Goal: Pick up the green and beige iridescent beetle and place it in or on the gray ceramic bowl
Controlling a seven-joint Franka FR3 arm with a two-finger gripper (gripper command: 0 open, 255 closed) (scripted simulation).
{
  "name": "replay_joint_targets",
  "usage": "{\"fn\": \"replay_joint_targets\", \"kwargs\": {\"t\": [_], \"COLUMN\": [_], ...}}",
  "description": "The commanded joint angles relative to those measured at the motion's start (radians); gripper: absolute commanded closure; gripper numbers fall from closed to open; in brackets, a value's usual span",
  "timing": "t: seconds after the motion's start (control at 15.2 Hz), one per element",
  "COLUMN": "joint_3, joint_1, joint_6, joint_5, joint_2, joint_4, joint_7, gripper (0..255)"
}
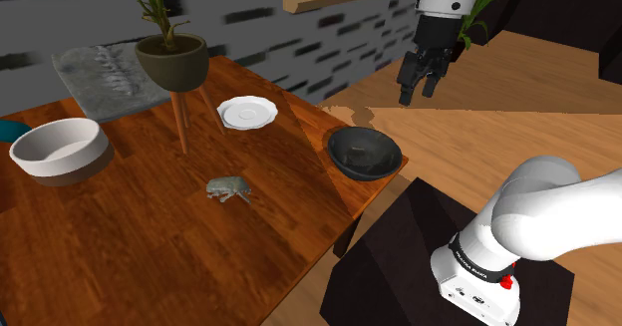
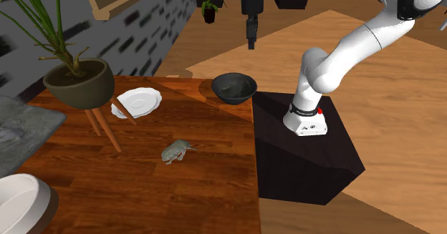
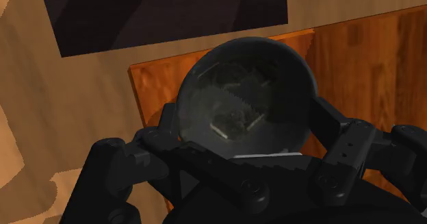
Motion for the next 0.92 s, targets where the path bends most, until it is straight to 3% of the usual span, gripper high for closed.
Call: {"fn": "replay_joint_targets", "kwargs": {"t": [0.0, 0.86], "joint_3": [0.000, 0.181], "joint_1": [0.000, 0.116], "joint_6": [0.000, 0.298], "joint_5": [0.000, 0.034], "joint_2": [0.000, 0.348], "joint_4": [0.000, 0.103], "joint_7": [0.000, 0.018], "gripper": [0, 0]}}
